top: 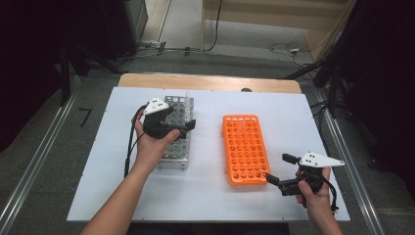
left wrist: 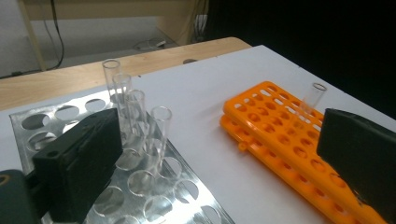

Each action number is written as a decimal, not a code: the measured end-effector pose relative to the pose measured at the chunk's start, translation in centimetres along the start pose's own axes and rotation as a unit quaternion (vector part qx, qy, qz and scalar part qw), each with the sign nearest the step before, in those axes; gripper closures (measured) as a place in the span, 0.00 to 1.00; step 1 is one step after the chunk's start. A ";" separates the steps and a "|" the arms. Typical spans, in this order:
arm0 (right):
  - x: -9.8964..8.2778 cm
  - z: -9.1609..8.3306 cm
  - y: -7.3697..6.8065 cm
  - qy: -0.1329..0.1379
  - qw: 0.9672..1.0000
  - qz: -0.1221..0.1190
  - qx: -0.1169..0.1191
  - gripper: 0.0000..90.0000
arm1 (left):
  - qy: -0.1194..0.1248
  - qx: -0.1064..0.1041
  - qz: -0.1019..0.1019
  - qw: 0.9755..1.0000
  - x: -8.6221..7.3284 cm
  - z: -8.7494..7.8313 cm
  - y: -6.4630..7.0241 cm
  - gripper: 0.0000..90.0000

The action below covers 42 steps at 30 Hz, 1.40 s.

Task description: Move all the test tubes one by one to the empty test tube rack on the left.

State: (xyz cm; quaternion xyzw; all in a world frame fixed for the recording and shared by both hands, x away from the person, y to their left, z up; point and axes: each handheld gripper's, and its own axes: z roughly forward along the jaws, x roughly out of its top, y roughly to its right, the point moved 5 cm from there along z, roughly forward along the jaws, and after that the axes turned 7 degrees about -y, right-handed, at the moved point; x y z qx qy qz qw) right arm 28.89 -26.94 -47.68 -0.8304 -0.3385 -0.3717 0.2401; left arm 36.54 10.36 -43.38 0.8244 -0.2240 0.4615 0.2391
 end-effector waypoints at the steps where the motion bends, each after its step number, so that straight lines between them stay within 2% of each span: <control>1: 0.0 0.0 0.0 0.000 1.000 0.001 -0.001 0.00 | 0.001 -0.002 0.005 1.000 -0.2 -0.3 0.2 0.00; 5: 0.2 0.1 -0.1 0.000 1.000 0.002 -0.002 0.00 | 0.005 -0.006 0.017 1.000 -1.2 -1.4 0.7 0.00; 12: 0.6 0.2 -0.1 0.002 1.000 0.002 -0.001 0.00 | 0.018 -0.006 0.019 1.000 -3.0 -3.6 1.0 0.00; 21: 1.8 0.7 -0.2 0.004 1.000 0.001 -0.003 0.00 | 0.028 -0.009 0.020 0.999 -4.5 -6.0 1.5 0.00; 26: 2.7 0.9 0.0 0.009 1.000 0.006 -0.008 0.00 | 0.028 -0.015 0.025 0.999 -5.5 -6.6 1.8 0.00; 33: 4.2 1.2 0.8 0.011 1.000 0.012 -0.015 0.00 | 0.027 -0.024 0.021 0.999 -6.7 -7.2 2.1 0.00; 42: 5.9 3.5 1.4 0.004 1.000 0.010 -0.012 0.00 | 0.026 -0.032 0.022 0.999 -7.6 -7.4 2.5 0.00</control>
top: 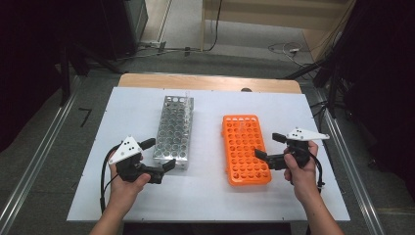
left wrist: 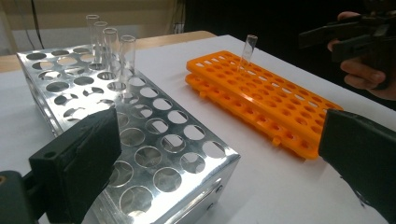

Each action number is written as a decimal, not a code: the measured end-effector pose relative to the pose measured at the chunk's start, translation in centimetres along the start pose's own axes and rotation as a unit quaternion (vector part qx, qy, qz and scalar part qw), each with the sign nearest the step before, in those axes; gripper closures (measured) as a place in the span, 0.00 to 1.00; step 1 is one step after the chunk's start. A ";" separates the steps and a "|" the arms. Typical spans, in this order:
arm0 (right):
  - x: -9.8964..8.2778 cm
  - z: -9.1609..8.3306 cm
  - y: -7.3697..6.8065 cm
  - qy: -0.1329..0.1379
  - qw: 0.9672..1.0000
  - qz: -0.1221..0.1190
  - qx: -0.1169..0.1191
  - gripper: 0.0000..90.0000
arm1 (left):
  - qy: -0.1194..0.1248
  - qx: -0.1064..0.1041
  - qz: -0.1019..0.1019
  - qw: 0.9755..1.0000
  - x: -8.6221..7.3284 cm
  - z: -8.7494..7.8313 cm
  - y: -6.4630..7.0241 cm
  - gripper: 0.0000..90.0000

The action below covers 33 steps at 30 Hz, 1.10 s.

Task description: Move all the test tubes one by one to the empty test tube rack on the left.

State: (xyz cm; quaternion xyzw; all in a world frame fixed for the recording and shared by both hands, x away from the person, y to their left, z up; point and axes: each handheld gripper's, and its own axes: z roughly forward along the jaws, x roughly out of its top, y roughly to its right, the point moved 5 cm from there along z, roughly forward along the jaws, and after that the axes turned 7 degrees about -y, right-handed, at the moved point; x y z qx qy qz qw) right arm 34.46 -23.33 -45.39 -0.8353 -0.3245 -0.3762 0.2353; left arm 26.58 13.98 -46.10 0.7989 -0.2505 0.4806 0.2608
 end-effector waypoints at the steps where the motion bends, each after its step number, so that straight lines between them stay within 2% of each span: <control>1: 0.1 0.3 0.0 -0.003 1.000 0.001 0.002 0.00 | -0.002 0.001 0.001 1.000 -0.1 0.0 0.0 0.00; 6: 0.9 1.8 0.1 -0.017 1.000 -0.003 0.015 0.04 | -0.002 0.002 -0.005 1.000 -0.5 -0.2 0.0 0.00; 9: 1.3 2.7 0.3 -0.022 0.999 0.001 0.024 0.10 | -0.002 0.002 -0.005 1.000 -0.6 -0.3 -0.2 0.00; 12: 1.6 3.6 0.5 -0.033 0.999 0.008 0.014 0.18 | -0.001 0.002 -0.006 1.000 -0.6 -0.3 -0.2 0.00; 22: 2.1 6.3 1.1 -0.059 0.998 0.030 0.010 0.49 | 0.000 0.000 -0.011 1.000 -0.6 -0.2 -0.2 0.00; 27: 2.2 7.4 1.1 -0.077 0.997 0.033 0.001 0.56 | 0.001 0.002 -0.010 1.000 -0.5 -0.3 -0.3 0.00; 33: 2.4 8.1 1.0 -0.092 0.995 0.024 -0.014 0.64 | -0.001 0.003 -0.011 1.000 -0.6 -0.2 -0.3 0.00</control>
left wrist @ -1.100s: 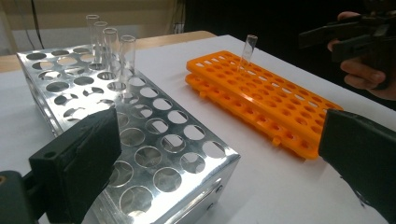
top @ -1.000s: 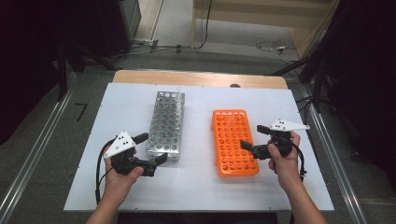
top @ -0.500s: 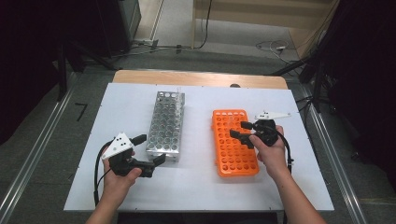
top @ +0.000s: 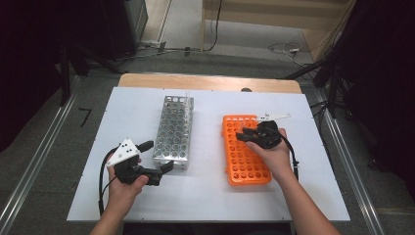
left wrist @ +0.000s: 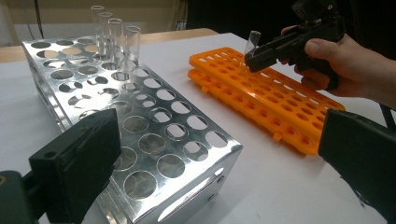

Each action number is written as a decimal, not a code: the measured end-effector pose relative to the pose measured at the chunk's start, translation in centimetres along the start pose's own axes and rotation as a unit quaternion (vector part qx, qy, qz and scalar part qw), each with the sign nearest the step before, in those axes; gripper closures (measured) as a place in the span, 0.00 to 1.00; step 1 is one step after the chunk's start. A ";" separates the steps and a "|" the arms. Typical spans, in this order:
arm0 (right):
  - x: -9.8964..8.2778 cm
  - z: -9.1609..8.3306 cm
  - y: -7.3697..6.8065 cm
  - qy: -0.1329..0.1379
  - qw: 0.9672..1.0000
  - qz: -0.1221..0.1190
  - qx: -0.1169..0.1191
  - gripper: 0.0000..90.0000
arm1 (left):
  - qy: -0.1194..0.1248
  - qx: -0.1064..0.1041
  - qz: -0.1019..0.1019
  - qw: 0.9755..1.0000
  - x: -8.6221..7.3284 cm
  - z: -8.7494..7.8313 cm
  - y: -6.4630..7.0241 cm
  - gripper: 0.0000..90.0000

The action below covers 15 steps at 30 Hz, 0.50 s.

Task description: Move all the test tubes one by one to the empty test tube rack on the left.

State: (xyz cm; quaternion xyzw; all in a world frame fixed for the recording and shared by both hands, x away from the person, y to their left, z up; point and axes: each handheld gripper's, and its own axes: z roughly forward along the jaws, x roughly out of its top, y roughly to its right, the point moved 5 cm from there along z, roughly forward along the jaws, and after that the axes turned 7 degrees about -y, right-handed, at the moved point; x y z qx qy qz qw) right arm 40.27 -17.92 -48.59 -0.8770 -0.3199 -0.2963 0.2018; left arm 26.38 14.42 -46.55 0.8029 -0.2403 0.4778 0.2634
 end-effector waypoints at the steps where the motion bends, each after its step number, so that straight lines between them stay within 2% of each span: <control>1: 0.0 0.1 0.0 -0.001 1.000 -0.003 -0.003 0.65 | -0.001 0.000 0.001 1.000 0.0 0.0 0.0 0.00; 7: 0.2 0.7 -0.2 -0.015 1.000 -0.009 -0.016 0.70 | -0.002 0.000 0.001 1.000 0.0 0.1 0.1 0.00; 13: 0.2 0.9 -0.6 -0.017 0.999 -0.028 -0.022 0.78 | -0.002 0.000 0.002 1.000 0.0 0.2 0.2 0.00; 15: 0.2 0.9 -0.8 -0.017 0.999 -0.039 -0.034 0.79 | -0.003 0.001 0.002 1.000 0.0 0.2 0.1 0.00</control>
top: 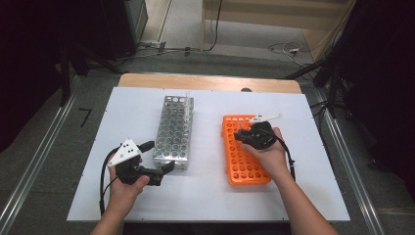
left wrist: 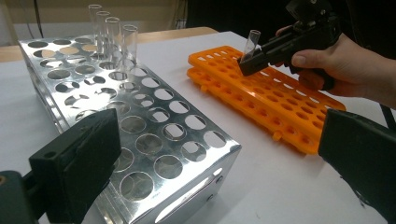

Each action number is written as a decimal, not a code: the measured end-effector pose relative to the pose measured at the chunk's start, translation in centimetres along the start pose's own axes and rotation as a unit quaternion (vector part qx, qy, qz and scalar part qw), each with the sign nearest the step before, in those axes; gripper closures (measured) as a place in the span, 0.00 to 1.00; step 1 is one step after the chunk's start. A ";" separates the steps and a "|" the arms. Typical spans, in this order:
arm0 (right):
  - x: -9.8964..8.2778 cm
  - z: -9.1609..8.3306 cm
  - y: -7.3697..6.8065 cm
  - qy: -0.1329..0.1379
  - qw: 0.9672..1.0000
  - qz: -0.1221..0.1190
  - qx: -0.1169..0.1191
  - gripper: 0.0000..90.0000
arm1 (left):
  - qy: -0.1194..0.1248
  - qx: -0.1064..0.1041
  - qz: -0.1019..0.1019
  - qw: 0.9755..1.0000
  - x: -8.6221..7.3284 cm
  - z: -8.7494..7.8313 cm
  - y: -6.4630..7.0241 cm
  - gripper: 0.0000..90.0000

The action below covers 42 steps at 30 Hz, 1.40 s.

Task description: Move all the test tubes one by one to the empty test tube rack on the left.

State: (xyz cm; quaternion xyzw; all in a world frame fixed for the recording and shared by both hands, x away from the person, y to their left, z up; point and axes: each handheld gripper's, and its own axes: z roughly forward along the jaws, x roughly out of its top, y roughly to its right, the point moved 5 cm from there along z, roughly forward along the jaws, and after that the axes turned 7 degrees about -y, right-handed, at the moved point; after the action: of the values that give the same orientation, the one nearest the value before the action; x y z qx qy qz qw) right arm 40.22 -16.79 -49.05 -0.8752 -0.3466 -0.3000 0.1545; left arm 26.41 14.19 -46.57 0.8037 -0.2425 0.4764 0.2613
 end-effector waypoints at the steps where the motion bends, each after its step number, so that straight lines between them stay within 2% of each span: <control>1: 0.0 0.0 0.0 0.000 1.000 -0.003 -0.004 0.80 | 0.000 0.000 0.000 1.000 0.0 0.0 0.0 0.00; 8: 0.0 -0.2 0.1 0.012 1.000 0.009 -0.005 0.82 | -0.001 0.002 0.001 1.000 0.0 0.0 0.0 0.00; 14: 0.2 -1.1 0.3 0.039 0.999 0.019 0.000 0.82 | -0.001 0.002 0.002 1.000 0.0 0.1 0.1 0.00; 26: 0.4 -4.8 -0.1 0.093 0.995 0.018 0.012 0.82 | -0.002 -0.002 0.004 1.000 0.1 0.2 0.4 0.00; 34: 0.1 -6.9 -1.3 0.116 0.993 0.006 0.032 0.82 | 0.000 -0.004 0.010 1.000 0.3 0.3 0.8 0.00; 42: -1.1 -7.8 -3.7 0.124 0.990 -0.008 0.065 0.82 | 0.002 -0.006 0.016 1.000 0.5 0.2 1.3 0.00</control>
State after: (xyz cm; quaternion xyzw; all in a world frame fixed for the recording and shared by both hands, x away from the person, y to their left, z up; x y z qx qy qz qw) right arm 33.72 -18.44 -43.51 -0.8167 -0.3501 -0.3844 0.2503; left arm 25.97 13.04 -45.97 0.7972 -0.2583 0.4804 0.2588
